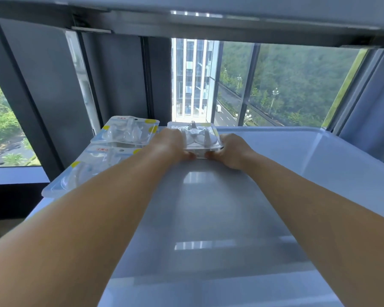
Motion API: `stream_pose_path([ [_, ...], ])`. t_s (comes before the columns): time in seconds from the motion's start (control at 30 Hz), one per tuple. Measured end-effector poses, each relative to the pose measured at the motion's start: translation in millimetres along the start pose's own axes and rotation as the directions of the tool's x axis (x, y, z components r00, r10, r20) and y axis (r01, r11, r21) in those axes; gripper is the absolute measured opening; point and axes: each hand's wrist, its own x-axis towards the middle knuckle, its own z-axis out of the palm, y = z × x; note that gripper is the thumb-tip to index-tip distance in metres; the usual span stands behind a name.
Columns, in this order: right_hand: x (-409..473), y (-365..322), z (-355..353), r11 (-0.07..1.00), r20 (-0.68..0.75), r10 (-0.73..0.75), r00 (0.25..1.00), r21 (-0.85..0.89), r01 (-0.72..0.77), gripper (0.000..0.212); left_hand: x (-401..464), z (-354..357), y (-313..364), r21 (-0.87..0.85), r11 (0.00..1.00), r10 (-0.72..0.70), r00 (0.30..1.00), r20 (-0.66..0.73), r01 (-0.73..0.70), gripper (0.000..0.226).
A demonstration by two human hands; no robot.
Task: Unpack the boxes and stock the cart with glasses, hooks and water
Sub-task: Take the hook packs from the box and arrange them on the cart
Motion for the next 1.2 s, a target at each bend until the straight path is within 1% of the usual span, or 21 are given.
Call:
stream_pose_path([
  [0.13, 10.1, -4.5, 2.2, 0.996, 0.007, -0.033, 0.999, -0.078, 0.034, 0.049, 11.9, -0.9, -5.2, 0.096, 0.995, 0.005, 1.0, 0.014, -0.007, 0.056],
  [0.27, 15.4, -9.4, 0.9, 0.992, 0.065, -0.059, 0.996, -0.112, 0.066, 0.055, 23.1, 2.4, -8.7, 0.179, 0.984, 0.011, 1.0, 0.019, -0.014, 0.065],
  [0.37, 19.3, -9.0, 0.9, 0.987, 0.073, -0.062, 0.995, -0.142, 0.072, 0.055, 30.9, 6.6, -10.6, 0.204, 0.979, -0.003, 1.0, 0.016, 0.0, 0.059],
  [0.5, 21.0, -10.1, 2.5, 0.979, 0.064, -0.059, 0.996, -0.191, 0.07, 0.058, 35.5, 9.8, -10.1, 0.25, 0.968, -0.016, 0.999, -0.034, 0.024, 0.047],
  [0.57, 19.7, -11.7, 1.3, 0.971, 0.073, -0.066, 0.995, -0.224, 0.081, 0.059, 34.3, 8.9, -9.6, 0.231, 0.972, -0.014, 0.997, -0.08, 0.032, 0.039],
  [0.67, 16.9, -13.1, 1.0, 0.971, 0.073, -0.065, 0.995, -0.226, 0.08, 0.059, 26.2, 6.2, -8.7, 0.16, 0.987, -0.006, 0.99, -0.138, 0.028, 0.041],
  [0.8, 12.1, -14.6, 1.3, 0.98, 0.048, -0.064, 0.997, -0.184, 0.072, 0.056, 19.1, 6.0, -9.1, 0.109, 0.993, -0.02, 0.987, -0.16, 0.038, 0.05],
  [0.87, 12.2, -15.8, 1.8, 0.98, 0.054, -0.07, 0.996, -0.184, 0.079, 0.055, 18.5, 7.3, -11.5, 0.086, 0.996, -0.023, 0.987, -0.159, 0.038, 0.06],
  [1.03, 13.0, -19.3, 3.3, 0.953, 0.1, -0.092, 0.991, -0.278, 0.117, 0.059, 17.5, 8.1, -13.6, 0.021, 0.999, -0.033, 0.984, -0.173, 0.037, 0.084],
  [1.2, 8.5, -22.2, 2.9, 0.937, 0.102, -0.089, 0.991, -0.328, 0.118, 0.063, 13.0, 9.2, -12.8, 0.007, 1.0, -0.009, 0.983, -0.184, 0.01, 0.091],
])
